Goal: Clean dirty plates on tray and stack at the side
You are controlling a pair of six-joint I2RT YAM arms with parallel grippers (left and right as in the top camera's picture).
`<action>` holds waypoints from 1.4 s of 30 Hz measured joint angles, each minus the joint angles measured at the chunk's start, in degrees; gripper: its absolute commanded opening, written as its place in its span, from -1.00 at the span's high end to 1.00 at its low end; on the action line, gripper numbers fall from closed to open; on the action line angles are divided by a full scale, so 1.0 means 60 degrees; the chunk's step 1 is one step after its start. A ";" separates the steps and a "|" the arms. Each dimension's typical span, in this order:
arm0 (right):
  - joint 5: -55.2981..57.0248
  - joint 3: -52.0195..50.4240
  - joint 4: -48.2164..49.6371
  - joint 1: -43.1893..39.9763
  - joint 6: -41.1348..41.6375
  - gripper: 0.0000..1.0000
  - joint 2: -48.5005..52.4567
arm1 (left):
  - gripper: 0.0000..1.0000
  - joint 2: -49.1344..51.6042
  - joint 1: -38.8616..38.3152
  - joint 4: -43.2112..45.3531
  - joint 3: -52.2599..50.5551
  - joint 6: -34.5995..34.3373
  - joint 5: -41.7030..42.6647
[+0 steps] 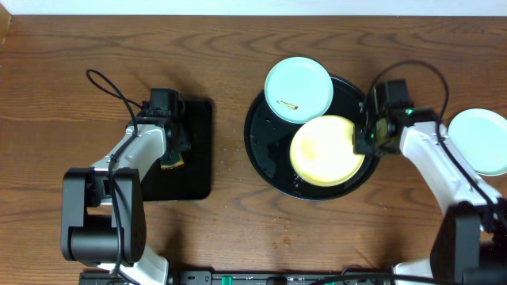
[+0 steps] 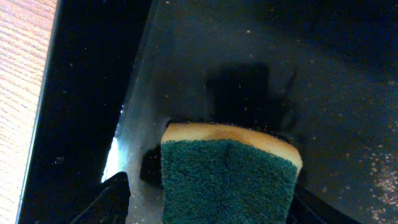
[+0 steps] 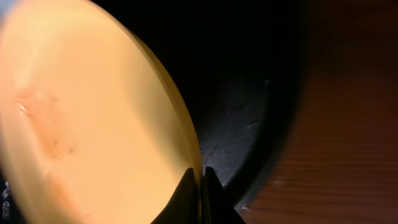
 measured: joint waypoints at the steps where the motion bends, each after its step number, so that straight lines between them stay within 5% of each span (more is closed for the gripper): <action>1: 0.0299 0.0251 -0.0193 0.0127 -0.0007 0.98 -0.0149 | -0.46 0.0000 0.0000 0.0000 0.0000 0.0000 0.0000; 8: 0.3140 0.1545 -0.0951 0.2025 -0.0040 0.98 -0.0794 | -0.46 0.0000 0.0000 0.0000 0.0000 0.0000 0.0000; 19: 1.0014 0.1596 -0.0433 0.6200 -0.0153 0.98 -0.0776 | -0.46 0.0000 0.0000 0.0000 0.0000 0.0000 0.0000; 25: 1.0859 0.1596 -0.0321 0.6834 -0.0171 0.98 -0.0776 | -0.45 0.0000 0.0000 -0.0004 0.0000 0.0000 0.0226; 27: 1.0590 0.1596 -0.0331 0.6750 -0.0102 0.98 -0.0776 | -0.27 0.0000 0.0000 -0.0011 0.0000 0.0000 0.0266; 29: 1.0127 0.1596 -0.0331 0.6626 0.0025 0.98 -0.0776 | 0.54 0.0000 0.0000 -0.0040 0.0000 -0.0047 0.0299; 31: 0.9624 0.1596 -0.0331 0.6466 0.0178 0.98 -0.0776 | 0.82 0.0000 0.0000 -0.0091 0.0000 0.0004 0.0335; 33: 0.9194 0.1596 -0.0331 0.6284 0.0313 0.98 -0.0776 | 0.66 0.0000 0.0000 -0.0106 0.0000 0.0015 0.0342; 34: 0.8950 0.1596 -0.0331 0.6171 0.0368 0.98 -0.0776 | 0.05 0.0000 0.0000 -0.0117 0.0000 0.0055 0.0361; 35: 0.8765 0.1596 -0.0339 0.6120 0.0412 0.98 -0.0776 | -0.19 0.0000 0.0000 -0.0131 0.0000 0.0091 0.0368; 36: 0.8542 0.1596 -0.0353 0.5985 0.0444 0.98 -0.0776 | -0.18 0.0000 0.0000 -0.0149 0.0000 0.0040 0.0364; 38: 0.8204 0.1596 -0.0433 0.5825 0.0474 0.98 -0.0776 | 0.60 0.0000 0.0000 -0.0219 0.0000 0.0015 0.0404; 40: 0.7861 0.1596 -0.0565 0.5628 0.0495 0.98 -0.0776 | 0.75 0.0000 0.0000 -0.0262 0.0000 0.0004 0.0430; 42: 0.7570 0.1596 -0.0692 0.5486 0.0528 0.98 -0.0776 | -0.13 0.0000 0.0000 -0.0288 0.0000 0.0044 0.0441</action>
